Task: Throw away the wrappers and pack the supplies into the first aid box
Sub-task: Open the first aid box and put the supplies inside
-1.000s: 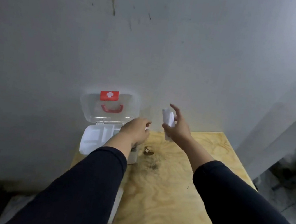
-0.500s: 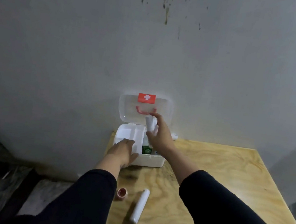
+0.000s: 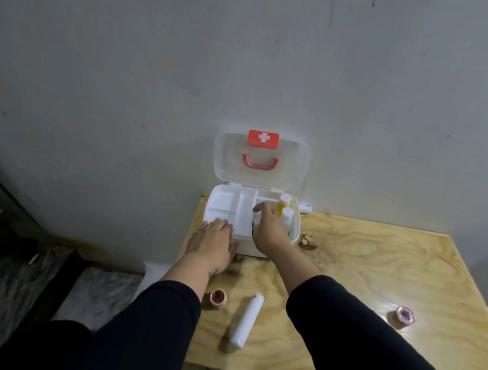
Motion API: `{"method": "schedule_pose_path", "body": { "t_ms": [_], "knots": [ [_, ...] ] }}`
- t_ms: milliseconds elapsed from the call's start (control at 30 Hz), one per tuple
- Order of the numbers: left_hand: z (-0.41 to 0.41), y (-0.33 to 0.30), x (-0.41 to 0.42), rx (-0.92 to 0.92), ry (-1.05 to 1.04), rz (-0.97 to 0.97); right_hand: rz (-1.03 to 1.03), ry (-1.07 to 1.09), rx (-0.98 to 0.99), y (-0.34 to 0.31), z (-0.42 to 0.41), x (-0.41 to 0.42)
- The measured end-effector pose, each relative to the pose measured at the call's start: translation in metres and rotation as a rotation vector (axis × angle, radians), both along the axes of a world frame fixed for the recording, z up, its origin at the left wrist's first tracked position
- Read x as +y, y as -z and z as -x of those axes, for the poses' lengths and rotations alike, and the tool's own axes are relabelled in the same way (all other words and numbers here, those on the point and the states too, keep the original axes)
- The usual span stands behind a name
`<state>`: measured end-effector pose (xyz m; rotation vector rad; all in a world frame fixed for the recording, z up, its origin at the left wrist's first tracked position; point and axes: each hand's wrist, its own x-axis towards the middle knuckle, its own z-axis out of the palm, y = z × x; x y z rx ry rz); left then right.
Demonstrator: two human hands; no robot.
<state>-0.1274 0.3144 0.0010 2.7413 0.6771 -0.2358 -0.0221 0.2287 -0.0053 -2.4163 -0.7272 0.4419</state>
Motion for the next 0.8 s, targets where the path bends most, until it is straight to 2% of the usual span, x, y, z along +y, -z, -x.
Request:
{"method": "schedule_pose_path", "body": {
  "t_ms": [200, 367, 433, 567, 800],
  "knots": [
    [-0.002, -0.012, -0.003, 0.027, 0.003, 0.005, -0.037, 0.016, 0.040, -0.017, -0.004, -0.014],
    [-0.015, -0.024, -0.006, 0.014, 0.046, 0.018, -0.262, 0.144, 0.070, -0.041, -0.014, -0.035],
    [-0.021, -0.026, -0.005, 0.017, 0.057, 0.023, -0.290, 0.191, 0.056, -0.048, -0.021, -0.046],
    [-0.033, -0.023, -0.002, 0.059, 0.086, 0.006, -0.276, 0.245, 0.069, -0.043, -0.039, -0.068],
    [-0.047, -0.012, -0.001, 0.053, 0.043, 0.029, -0.117, 0.249, 0.046, -0.005, -0.076, -0.088]
  ]
}}
